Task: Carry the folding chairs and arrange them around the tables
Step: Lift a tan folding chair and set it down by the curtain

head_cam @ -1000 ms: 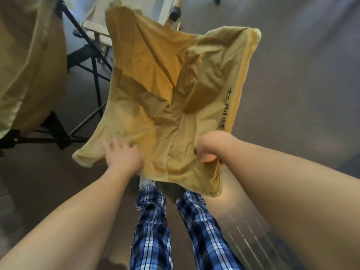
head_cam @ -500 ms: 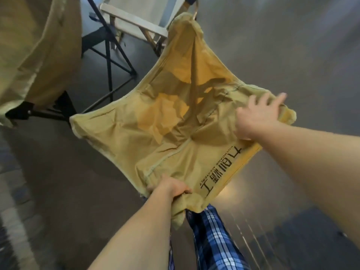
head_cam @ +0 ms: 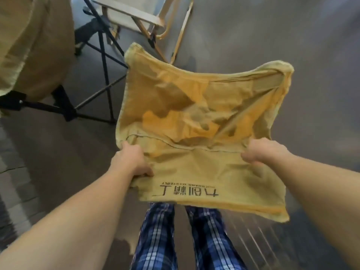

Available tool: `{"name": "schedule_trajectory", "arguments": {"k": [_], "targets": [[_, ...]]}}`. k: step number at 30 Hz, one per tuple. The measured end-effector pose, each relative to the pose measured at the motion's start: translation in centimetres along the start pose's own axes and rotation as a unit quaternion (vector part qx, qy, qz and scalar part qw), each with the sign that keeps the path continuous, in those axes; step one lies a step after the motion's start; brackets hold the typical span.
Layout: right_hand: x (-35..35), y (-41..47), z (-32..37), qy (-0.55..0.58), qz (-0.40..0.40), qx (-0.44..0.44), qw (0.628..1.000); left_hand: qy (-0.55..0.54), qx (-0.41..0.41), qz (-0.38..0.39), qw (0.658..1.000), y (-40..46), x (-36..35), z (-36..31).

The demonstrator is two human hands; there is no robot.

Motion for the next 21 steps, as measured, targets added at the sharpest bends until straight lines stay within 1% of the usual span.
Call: {"name": "schedule_trajectory", "arguments": {"k": [2,3,5,6,7,9,10,11,13,15,18,21], "targets": [[-2.5,-0.1,3.2,0.027,0.037,0.019,0.999,-0.034,-0.047,-0.022,0.998,0.5,1.2,-2.4],[-4.1,-0.1,3.8,0.026,0.059,0.005,0.998,-0.056,-0.062,-0.029,0.996,0.5,1.6,-3.2],[-6.7,-0.7,2.6,0.003,0.081,-0.049,0.996,-0.095,-0.092,-0.036,0.990,0.8,1.8,-4.4],[-7.3,-1.3,1.6,-0.007,0.081,-0.069,0.994,-0.118,-0.104,-0.022,0.987,0.8,1.5,-5.0],[-7.4,-2.2,0.5,-0.012,0.072,-0.087,0.994,-0.152,-0.106,0.012,0.983,0.5,0.8,-5.6],[-6.7,-3.1,-1.6,-0.023,0.033,-0.115,0.993,-0.233,-0.086,0.114,0.962,-1.1,-1.5,-7.1],[-6.8,-3.5,-3.1,-0.026,0.021,-0.131,0.991,-0.248,-0.081,0.143,0.955,-2.0,-2.4,-8.3],[-6.9,-4.2,-4.8,-0.032,0.010,-0.150,0.988,-0.239,-0.086,0.141,0.957,-2.5,-2.9,-9.4],[-7.8,-4.4,-7.2,-0.016,-0.002,-0.169,0.985,-0.182,-0.113,0.116,0.970,-2.6,-3.7,-11.5],[-9.1,-4.7,-9.4,-0.002,0.005,-0.177,0.984,-0.130,-0.140,0.100,0.977,-2.3,-4.2,-13.7],[-12.0,-4.7,-12.7,0.051,0.055,-0.176,0.981,-0.037,-0.190,0.047,0.980,-1.1,-2.2,-18.4],[-16.4,-4.9,-17.0,0.176,0.113,-0.191,0.959,-0.002,-0.245,-0.047,0.968,-1.3,1.3,-26.8]]}}
Point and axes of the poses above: each hand's wrist, its own y-axis towards the middle knuckle, its own x-axis out of the back of the hand, z = x × y, the point moved 10 cm from there along y, towards the middle knuckle, and after that the axes turned 13 degrees about -x, right-handed, at the moved point
